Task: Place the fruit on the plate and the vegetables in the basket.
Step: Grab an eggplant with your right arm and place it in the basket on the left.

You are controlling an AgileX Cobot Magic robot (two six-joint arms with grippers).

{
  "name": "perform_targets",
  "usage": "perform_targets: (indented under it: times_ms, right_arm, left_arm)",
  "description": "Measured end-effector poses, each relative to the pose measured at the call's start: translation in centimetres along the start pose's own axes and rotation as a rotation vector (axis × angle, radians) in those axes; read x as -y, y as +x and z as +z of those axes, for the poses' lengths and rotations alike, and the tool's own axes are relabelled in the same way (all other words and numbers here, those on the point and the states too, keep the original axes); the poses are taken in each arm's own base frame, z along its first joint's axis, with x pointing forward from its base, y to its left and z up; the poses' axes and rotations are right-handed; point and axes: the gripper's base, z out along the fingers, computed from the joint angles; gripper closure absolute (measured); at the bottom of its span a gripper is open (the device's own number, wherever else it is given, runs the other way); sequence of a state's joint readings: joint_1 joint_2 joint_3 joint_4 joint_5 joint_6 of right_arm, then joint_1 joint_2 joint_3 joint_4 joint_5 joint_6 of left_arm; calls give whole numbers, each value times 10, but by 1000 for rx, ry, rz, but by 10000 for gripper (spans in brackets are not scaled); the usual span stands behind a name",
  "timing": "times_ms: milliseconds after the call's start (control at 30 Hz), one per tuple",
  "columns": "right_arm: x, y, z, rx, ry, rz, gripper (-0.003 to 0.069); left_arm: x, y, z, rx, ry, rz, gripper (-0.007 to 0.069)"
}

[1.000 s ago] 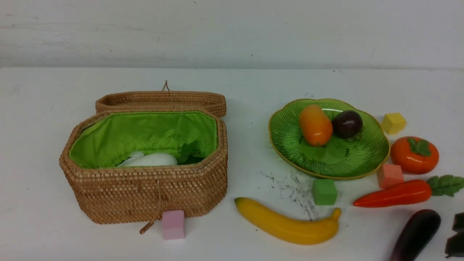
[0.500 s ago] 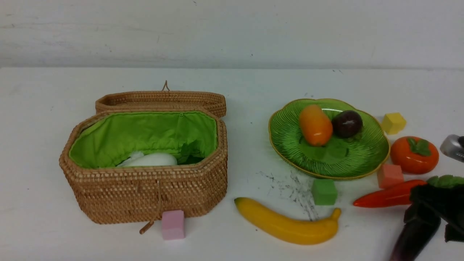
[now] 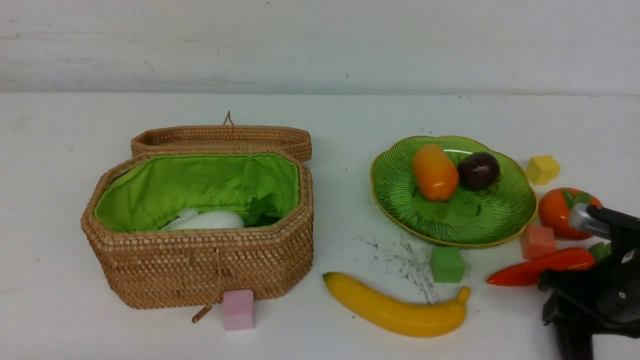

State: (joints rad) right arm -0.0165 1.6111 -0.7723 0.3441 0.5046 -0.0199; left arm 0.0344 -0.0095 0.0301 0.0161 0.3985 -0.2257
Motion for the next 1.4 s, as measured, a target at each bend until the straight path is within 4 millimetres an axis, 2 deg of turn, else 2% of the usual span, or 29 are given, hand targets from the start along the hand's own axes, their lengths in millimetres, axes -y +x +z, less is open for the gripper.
perform_targets:
  times_ms: [33, 100, 167, 200, 300, 333, 367, 433, 467, 500, 533, 567, 600, 633, 667, 700, 733, 833, 900, 933, 967, 1033, 1100, 1233, 1333, 1367, 1400]
  right_arm:
    - [-5, -2, -9, -12, -30, -14, 231]
    - [-23, -17, -41, 54, -119, -68, 231]
    - [-50, -36, -84, 183, -237, -165, 231]
    - [-60, -40, -98, 227, -276, -202, 231]
    - [-112, -55, -157, 406, -483, -391, 231]
    - [-120, -56, -164, 428, -510, -418, 231]
    - [-150, -58, -184, 492, -606, -532, 231]
    - [-180, -59, -194, 528, -684, -637, 231]
    - [-202, -58, -195, 539, -723, -710, 231]
    - [-212, -57, -197, 546, -742, -743, 231]
    - [-223, -58, -191, 535, -752, -769, 231]
    - [-249, -57, -179, 510, -776, -823, 231]
    - [-255, -56, -180, 514, -785, -836, 231]
    - [-279, -57, -158, 476, -786, -887, 231]
    - [-293, -55, -147, 463, -787, -921, 231]
    - [-298, -54, -149, 469, -794, -933, 231]
    - [-315, -51, -133, 454, -788, -982, 231]
    - [-357, -37, -120, 498, -782, -1125, 231]
    - [-369, -32, -111, 516, -766, -1170, 231]
    - [-386, -23, -100, 550, -721, -1254, 231]
    - [-388, -22, -100, 560, -717, -1260, 231]
    - [-401, -10, -75, 560, -634, -1343, 231]
    - [-402, -8, -60, 548, -580, -1369, 231]
    - [-399, -16, -44, 549, -498, -1334, 229]
    - [-396, -22, -45, 542, -496, -1282, 184]
    - [-394, -23, -49, 529, -497, -1260, 110]
    - [-392, -24, -51, 519, -495, -1256, 69]
  left_arm:
    - [0, 0, 0, 0, 0, 0, 491]
    - [0, 0, 0, 0, 0, 0, 490]
    - [0, 0, 0, 0, 0, 0, 490]
    - [0, 0, 0, 0, 0, 0, 490]
    - [0, 0, 0, 0, 0, 0, 490]
    - [0, 0, 0, 0, 0, 0, 490]
    - [0, 0, 0, 0, 0, 0, 489]
    - [0, 0, 0, 0, 0, 0, 485]
    - [0, 0, 0, 0, 0, 0, 482]
    - [0, 0, 0, 0, 0, 0, 482]
    - [0, 0, 0, 0, 0, 0, 481]
    - [0, 0, 0, 0, 0, 0, 480]
    - [0, 0, 0, 0, 0, 0, 480]
    - [0, 0, 0, 0, 0, 0, 479]
    - [0, 0, 0, 0, 0, 0, 477]
    - [0, 0, 0, 0, 0, 0, 477]
    - [0, 0, 0, 0, 0, 0, 477]
    - [0, 0, 0, 0, 0, 0, 477]
    - [0, 0, 0, 0, 0, 0, 477]
    - [0, 0, 0, 0, 0, 0, 477]
    - [0, 0, 0, 0, 0, 0, 477]
    - [0, 0, 0, 0, 0, 0, 477]
    - [0, 0, 0, 0, 0, 0, 477]
    - [0, 0, 0, 0, 0, 0, 477]
    - [0, 0, 0, 0, 0, 0, 477]
    - [0, 0, 0, 0, 0, 0, 477]
    - [0, 0, 0, 0, 0, 0, 477]
